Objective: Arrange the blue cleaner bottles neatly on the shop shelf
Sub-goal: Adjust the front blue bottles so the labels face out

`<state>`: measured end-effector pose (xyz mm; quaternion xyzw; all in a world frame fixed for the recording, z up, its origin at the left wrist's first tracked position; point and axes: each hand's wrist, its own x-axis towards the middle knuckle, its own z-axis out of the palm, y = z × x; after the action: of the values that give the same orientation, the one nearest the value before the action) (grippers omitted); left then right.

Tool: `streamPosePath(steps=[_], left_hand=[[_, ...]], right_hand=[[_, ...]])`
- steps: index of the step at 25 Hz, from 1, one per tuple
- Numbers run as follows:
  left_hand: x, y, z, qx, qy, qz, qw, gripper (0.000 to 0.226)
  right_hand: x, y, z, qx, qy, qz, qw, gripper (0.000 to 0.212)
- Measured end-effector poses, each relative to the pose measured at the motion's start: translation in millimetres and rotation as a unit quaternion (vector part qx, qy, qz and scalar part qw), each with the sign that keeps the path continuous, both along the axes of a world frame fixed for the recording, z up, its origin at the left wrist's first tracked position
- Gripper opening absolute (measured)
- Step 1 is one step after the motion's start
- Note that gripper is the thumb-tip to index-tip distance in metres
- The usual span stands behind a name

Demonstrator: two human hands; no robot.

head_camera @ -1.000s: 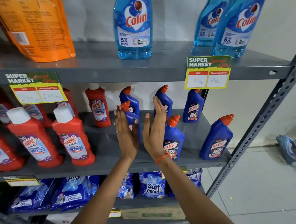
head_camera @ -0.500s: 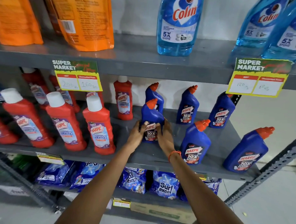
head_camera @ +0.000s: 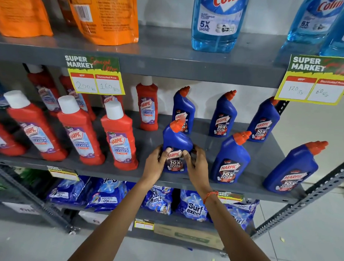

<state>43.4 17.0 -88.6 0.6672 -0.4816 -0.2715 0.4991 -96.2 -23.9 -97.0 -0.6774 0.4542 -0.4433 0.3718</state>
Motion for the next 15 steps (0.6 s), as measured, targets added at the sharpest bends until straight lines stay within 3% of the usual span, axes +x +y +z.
streamPosePath(steps=[10, 15], left_hand=[[-3.0, 17.2, 2.4, 0.006, 0.017, 0.004, 1.0, 0.034], [-13.0, 27.6, 12.4, 0.008, 0.038, 0.008, 0.999, 0.042]], right_hand=[[-4.0, 14.9, 5.3, 0.054, -0.051, 0.014, 0.997, 0.038], [-9.5, 20.9, 8.3, 0.058, -0.009, 0.012, 0.998, 0.033]])
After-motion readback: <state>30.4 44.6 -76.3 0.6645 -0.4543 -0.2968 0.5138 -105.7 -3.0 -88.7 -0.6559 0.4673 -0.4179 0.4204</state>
